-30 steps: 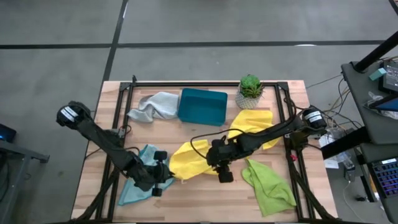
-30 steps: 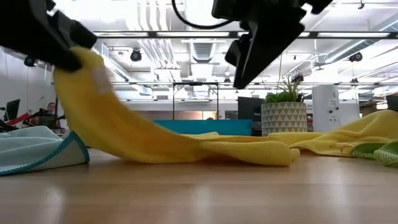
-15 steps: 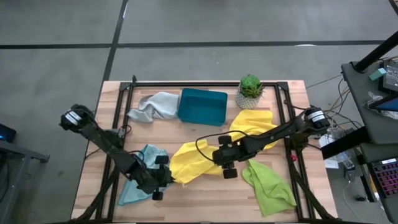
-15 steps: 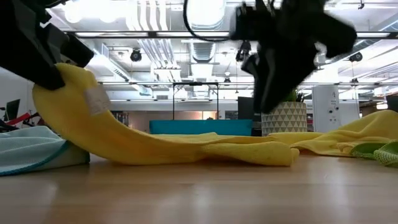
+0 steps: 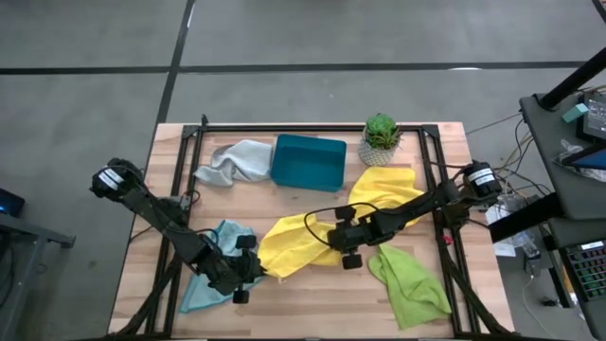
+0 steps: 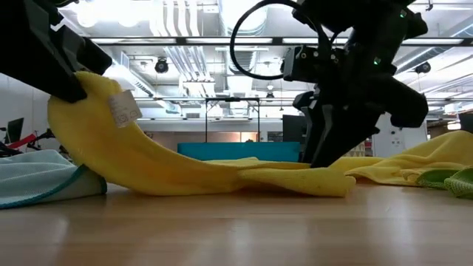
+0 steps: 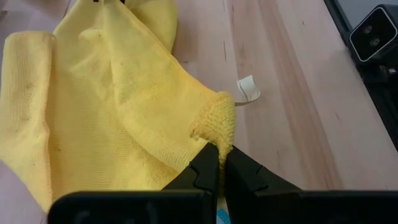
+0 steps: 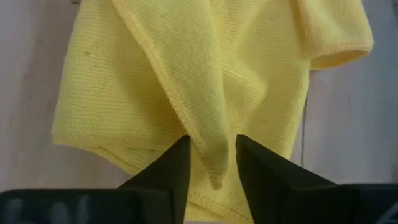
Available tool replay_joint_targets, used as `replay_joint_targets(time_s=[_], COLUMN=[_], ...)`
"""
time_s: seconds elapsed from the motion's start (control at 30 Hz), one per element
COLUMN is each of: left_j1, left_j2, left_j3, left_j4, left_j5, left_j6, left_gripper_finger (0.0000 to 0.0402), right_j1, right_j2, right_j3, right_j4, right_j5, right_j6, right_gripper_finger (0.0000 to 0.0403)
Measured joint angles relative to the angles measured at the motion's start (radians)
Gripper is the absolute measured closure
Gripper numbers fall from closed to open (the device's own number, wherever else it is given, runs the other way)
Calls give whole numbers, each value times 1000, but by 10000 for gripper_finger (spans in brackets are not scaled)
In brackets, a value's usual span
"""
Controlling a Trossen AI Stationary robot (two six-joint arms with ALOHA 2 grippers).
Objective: Fold microfiber towels
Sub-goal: Fold the left yellow microfiber cloth
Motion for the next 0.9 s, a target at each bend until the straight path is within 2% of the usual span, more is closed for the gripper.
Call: replay_joint_targets(time_s=[0.27,0.53,0.73,0.9], left_j1=[0,0,0,0], left_j2=[0,0,-22,-80], left_j3=[0,0,-1,-1], left_j4=[2,22,31,48], left_j5=[-24,-52,-53,-55], left_j6=[0,-2,0,0], left_gripper_finger=[402,402,402,402], right_j1=[0,9,37,57], right_j2=[0,-59,-138,-210], right_j3=[-14,61,159,235], right_j4=[9,-97,-309,-430], right_j5=[1,2,-9,-104], right_j6=[-33,-76,-75,-30], right_gripper_finger=[386,394,394,394])
